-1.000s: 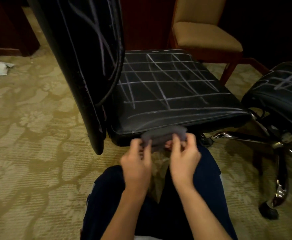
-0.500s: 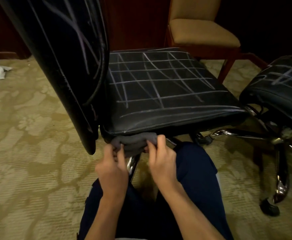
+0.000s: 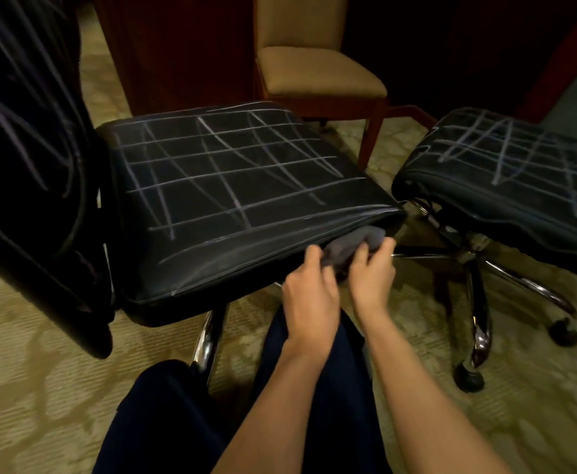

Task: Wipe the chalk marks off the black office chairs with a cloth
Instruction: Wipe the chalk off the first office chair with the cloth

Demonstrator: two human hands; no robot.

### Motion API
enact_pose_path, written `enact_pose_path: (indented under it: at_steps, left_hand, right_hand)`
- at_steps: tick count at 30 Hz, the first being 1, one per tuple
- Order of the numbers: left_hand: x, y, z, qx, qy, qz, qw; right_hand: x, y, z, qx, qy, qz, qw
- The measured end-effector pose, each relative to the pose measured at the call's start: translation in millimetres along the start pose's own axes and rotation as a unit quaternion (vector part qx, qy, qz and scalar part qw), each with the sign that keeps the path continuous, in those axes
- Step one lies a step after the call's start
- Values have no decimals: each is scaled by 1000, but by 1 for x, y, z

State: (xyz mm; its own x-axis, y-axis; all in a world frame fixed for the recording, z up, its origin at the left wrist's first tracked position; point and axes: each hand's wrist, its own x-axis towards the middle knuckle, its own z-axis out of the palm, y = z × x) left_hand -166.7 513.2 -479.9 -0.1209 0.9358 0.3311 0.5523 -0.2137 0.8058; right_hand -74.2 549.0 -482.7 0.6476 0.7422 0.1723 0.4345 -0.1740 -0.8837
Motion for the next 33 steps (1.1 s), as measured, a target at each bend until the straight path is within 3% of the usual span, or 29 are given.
enact_pose_path:
  at_steps: [4, 8, 14, 18, 22, 27, 30, 33]
  left_hand:
    - [-11, -40, -34, 20, 72, -30, 997]
    - [-6, -27, -36, 31, 47, -29, 998]
    - [27, 45, 29, 78, -97, -14, 992]
    - [38, 66, 49, 91, -130, -22, 987]
    - [30, 44, 27, 69, -82, -50, 993]
    - [-20, -17, -43, 20, 35, -93, 995]
    - [-52, -45, -93, 9, 112, -109, 988]
    - [-77, -62, -131, 26, 137, -128, 982]
  right_hand:
    - [-41, 0, 11, 3, -58, -112, 992]
    - [-22, 10, -2, -11, -79, -178, 981]
    - [60, 20, -29, -53, -11, -75, 996]
    - [93, 19, -29, -37, 10, -5, 999]
    - [59, 15, -9, 14, -14, 23, 1000]
    - [-31, -4, 12, 75, -74, -45, 993]
    - [-90, -27, 19, 106, -145, -75, 981]
    - [-133, -42, 24, 145, -218, -42, 964]
